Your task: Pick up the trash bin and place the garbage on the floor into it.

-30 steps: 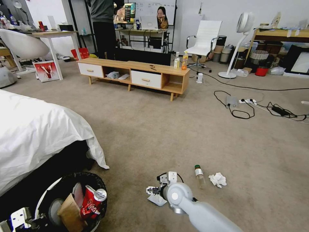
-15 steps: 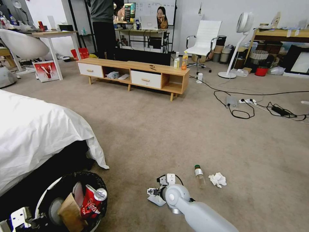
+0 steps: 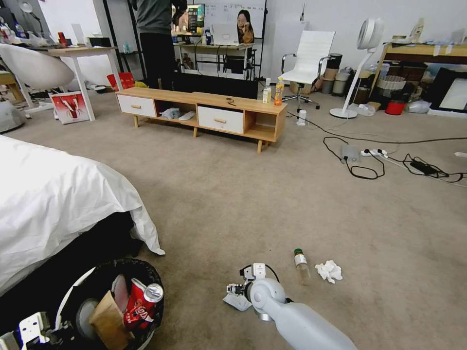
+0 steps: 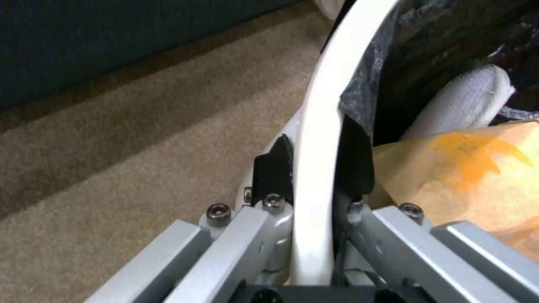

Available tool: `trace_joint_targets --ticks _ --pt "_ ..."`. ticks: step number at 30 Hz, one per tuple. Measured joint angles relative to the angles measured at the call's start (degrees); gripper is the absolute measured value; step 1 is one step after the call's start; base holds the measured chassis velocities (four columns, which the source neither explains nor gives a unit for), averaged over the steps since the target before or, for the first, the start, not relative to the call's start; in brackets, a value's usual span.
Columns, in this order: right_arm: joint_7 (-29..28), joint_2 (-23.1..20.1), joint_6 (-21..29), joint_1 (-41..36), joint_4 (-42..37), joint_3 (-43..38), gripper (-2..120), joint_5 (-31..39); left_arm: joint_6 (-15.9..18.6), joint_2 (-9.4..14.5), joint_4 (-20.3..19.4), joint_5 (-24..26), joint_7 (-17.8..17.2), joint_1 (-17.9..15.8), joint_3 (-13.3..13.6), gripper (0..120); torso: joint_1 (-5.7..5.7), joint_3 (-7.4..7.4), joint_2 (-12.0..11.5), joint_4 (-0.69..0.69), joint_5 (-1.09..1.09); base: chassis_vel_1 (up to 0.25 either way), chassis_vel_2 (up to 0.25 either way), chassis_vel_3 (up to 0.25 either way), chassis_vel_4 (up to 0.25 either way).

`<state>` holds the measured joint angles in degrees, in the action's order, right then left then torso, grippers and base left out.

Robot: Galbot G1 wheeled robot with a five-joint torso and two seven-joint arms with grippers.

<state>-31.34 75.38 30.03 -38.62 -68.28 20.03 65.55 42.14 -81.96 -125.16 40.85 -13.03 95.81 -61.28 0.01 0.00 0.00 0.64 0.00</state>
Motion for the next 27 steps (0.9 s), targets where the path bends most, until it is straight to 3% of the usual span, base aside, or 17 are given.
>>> trace_joint_targets --ticks 27 --pt "6.28 3.05 -1.52 0.87 10.53 -0.76 93 -6.21 0.00 0.07 -0.13 -0.13 0.05 0.38 0.22 1 0.00 0.00 0.00 0.00 0.00 0.000 0.000 0.000 0.000"
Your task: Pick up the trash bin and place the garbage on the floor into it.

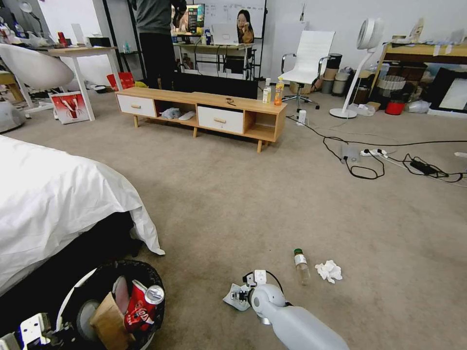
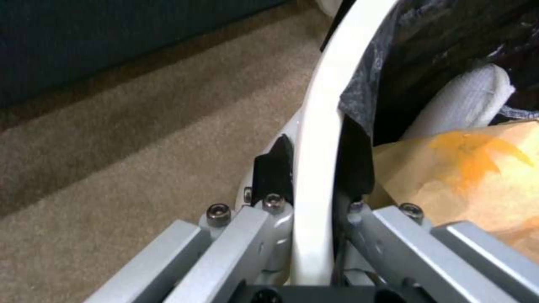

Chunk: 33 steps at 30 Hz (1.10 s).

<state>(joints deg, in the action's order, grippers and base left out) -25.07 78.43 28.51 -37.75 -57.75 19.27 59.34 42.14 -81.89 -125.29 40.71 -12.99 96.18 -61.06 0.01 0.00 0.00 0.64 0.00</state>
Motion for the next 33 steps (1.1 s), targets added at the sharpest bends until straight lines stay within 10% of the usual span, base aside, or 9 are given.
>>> trace_joint_targets --ticks 10,33 --pt "1.85 1.26 -0.74 0.47 2.23 0.80 79 -1.45 0.00 -0.28 0.02 0.01 0.01 -0.01 -0.04 1 0.00 0.00 0.00 0.00 0.00 0.000 0.000 0.000 0.000" --pt "6.04 3.08 -2.99 0.63 7.51 1.56 0 -6.12 0.00 -1.01 -0.25 -0.17 0.12 -0.08 0.72 1 -0.01 0.00 0.00 -0.03 -0.03 0.000 0.000 0.000 0.000"
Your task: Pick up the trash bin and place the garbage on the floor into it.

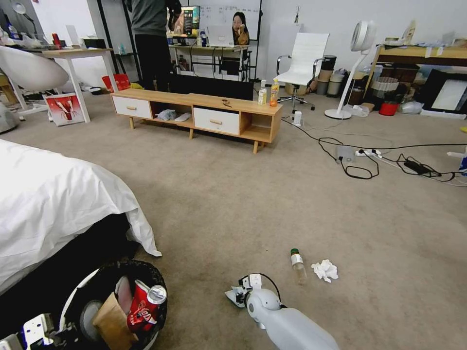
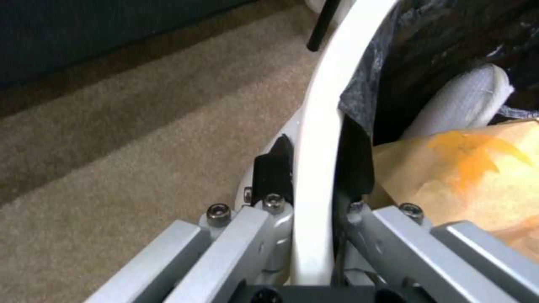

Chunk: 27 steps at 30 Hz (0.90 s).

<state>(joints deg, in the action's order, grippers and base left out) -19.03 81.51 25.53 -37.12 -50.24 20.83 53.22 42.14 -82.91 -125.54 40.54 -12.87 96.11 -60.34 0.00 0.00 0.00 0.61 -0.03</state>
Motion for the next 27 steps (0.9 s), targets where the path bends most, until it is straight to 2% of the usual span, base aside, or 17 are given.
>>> trace_joint_targets --ticks 8,14,18,21,24,26,27 --pt "0.04 -0.74 0.11 -0.69 -1.95 0.82 0 0.35 0.00 -0.19 0.00 -0.33 0.00 -0.02 0.18 1 0.00 0.00 -0.01 -0.01 0.00 0.000 0.000 0.000 0.000" --pt "-0.90 -2.75 0.64 -1.71 -6.38 1.59 0 1.69 0.00 -0.29 0.02 -0.42 -0.02 0.02 0.14 1 0.01 -0.02 -0.02 0.00 0.01 0.000 0.000 0.000 0.000" --pt "-2.81 -5.01 0.61 -2.32 -11.85 1.53 0 3.11 0.00 -0.31 -0.05 -0.45 -0.06 -0.04 0.25 1 0.01 -0.02 -0.02 0.04 0.02 0.000 0.000 0.000 0.000" --pt "-4.76 -8.15 0.21 -2.43 -20.48 0.37 0 4.35 0.00 0.10 -0.45 -0.11 -0.19 -0.32 0.19 1 0.01 -0.01 -0.01 0.03 0.01 0.000 0.000 0.000 0.000" --pt "-5.38 -9.43 0.26 -2.43 -23.35 -0.02 0 4.89 0.00 0.22 -0.54 0.03 -0.20 -0.39 0.18 1 0.01 -0.01 -0.02 0.02 0.02 0.000 0.000 0.000 0.000" --pt "-6.81 -13.11 0.49 -2.35 -30.07 -0.82 0 6.21 0.00 0.41 -0.66 0.24 -0.29 -0.57 0.15 1 0.00 -0.01 -0.01 0.02 0.02 0.000 0.000 0.000 0.000" --pt "-6.81 -13.11 0.49 -2.35 -30.07 -0.82 0 6.21 0.00 0.41 -0.66 0.24 -0.29 -0.57 0.15 1 0.00 -0.01 -0.01 0.02 0.02 0.000 0.000 0.000 0.000"
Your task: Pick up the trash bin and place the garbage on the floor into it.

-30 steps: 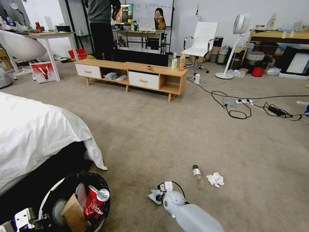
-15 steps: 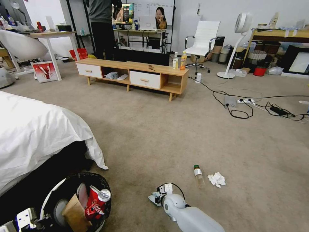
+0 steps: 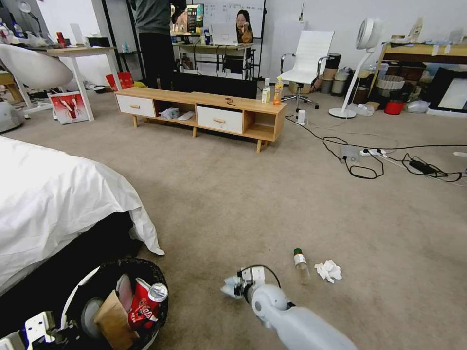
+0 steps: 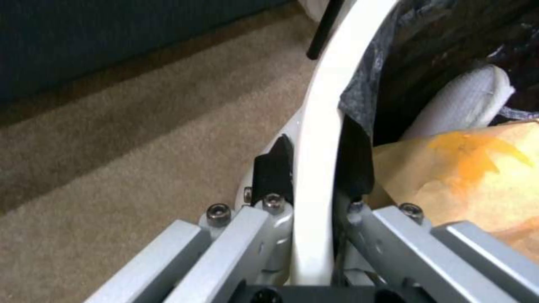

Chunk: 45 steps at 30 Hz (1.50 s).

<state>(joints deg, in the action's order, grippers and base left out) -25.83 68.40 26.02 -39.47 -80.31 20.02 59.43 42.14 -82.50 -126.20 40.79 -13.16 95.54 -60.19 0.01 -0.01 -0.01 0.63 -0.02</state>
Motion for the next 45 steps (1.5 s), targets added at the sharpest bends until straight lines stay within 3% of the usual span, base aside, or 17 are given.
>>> trace_joint_targets --ticks 2,3,5,12,17,29,37,45 --pt "-1.44 -4.91 0.23 0.21 -6.82 -0.72 0 1.13 0.00 0.13 -0.16 0.15 -0.12 -0.20 0.03 1 0.00 0.00 0.00 0.04 0.02 0.000 0.000 0.000 0.000" --pt "-1.44 -4.91 0.23 0.21 -6.82 -0.72 0 1.13 0.00 0.13 -0.16 0.15 -0.12 -0.20 0.03 1 0.00 0.00 0.00 0.04 0.02 0.000 0.000 0.000 0.000" --pt "-2.53 -8.92 0.60 0.92 -14.38 -1.46 0 2.35 0.00 0.26 -0.32 0.37 -0.15 -0.34 0.25 1 0.00 0.00 0.00 0.04 0.01 0.000 0.000 0.000 0.000" --pt "-5.31 -14.09 1.74 4.03 -28.98 -3.01 0 7.82 0.00 0.45 -1.08 1.97 -1.07 -0.46 0.65 1 0.00 0.00 0.00 0.00 0.01 0.000 0.000 0.000 0.000" --pt "-6.31 -15.25 1.82 6.55 -36.59 -3.39 0 11.10 0.00 0.82 -2.03 3.56 -1.92 -0.61 0.59 1 0.00 0.01 0.00 0.01 0.02 0.000 0.000 0.000 0.000" --pt "-5.90 -13.12 -0.12 14.94 -48.00 -1.74 0 18.55 0.00 1.90 -4.29 5.83 -2.82 -0.68 -0.02 1 0.00 0.01 0.01 0.00 0.02 0.000 0.000 0.000 0.000" --pt "-5.63 -9.24 -0.04 24.25 -49.09 2.56 0 27.33 0.00 2.86 -5.65 6.87 -3.18 -0.46 0.76 1 0.00 0.01 0.01 0.01 0.03 0.000 0.000 0.000 0.000" --pt "-5.45 -6.07 0.86 28.10 -48.67 7.72 0 30.37 0.00 3.98 -6.60 8.62 -3.87 -0.02 1.11 1 0.00 0.00 0.01 0.01 0.03 0.000 0.000 0.000 0.000"
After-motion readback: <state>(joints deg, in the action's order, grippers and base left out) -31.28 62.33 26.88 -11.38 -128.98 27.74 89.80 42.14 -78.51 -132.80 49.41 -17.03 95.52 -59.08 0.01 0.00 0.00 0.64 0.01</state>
